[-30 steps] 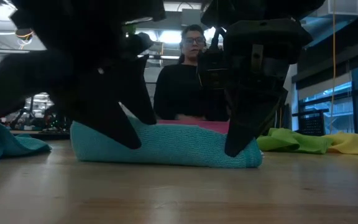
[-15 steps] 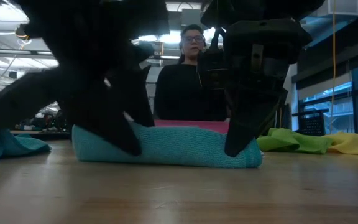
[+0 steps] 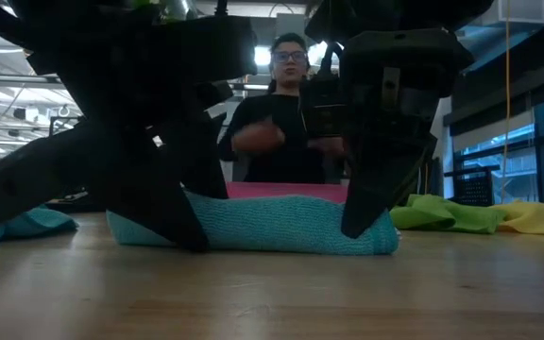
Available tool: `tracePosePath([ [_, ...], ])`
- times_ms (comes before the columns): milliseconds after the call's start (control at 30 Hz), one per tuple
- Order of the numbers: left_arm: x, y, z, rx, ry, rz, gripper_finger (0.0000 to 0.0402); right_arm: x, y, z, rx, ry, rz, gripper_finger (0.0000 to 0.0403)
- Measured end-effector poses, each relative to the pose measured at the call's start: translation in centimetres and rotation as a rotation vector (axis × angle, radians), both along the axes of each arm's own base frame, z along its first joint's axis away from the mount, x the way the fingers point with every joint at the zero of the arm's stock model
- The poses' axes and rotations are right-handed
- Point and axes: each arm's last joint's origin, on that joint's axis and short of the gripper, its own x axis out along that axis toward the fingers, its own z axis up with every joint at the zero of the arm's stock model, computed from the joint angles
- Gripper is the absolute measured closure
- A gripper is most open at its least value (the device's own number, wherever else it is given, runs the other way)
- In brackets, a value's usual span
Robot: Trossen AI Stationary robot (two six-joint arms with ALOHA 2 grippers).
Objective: Roll microfiber towels into tight, uniform cylinder then place into a basket
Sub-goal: Roll the right blue towel
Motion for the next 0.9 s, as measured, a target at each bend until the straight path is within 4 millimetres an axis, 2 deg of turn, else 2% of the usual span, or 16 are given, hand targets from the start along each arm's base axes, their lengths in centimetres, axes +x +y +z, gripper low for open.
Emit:
tracePosePath([
  [167,0.1,0.4,-0.1,-0.023,0.007,0.033,0.0249,0.0,0.0,0.0,-0.001,-0.002,0.003,0.0379],
  [467,0.4,1.4,-0.3,-0.037,0.033,0.059,0.0383,0.1,0.0,0.0,-0.058,-0.039,0.071,0.0378],
  [633,0.5,1.6,-0.3,-0.030,0.035,0.065,0.0389,0.2,0.2,1.1,-0.178,-0.091,0.171,0.0363],
  [900,0.6,1.6,-0.3,-0.040,0.025,0.074,0.0396,-0.4,1.0,4.9,-0.493,0.013,0.257,0.0286],
])
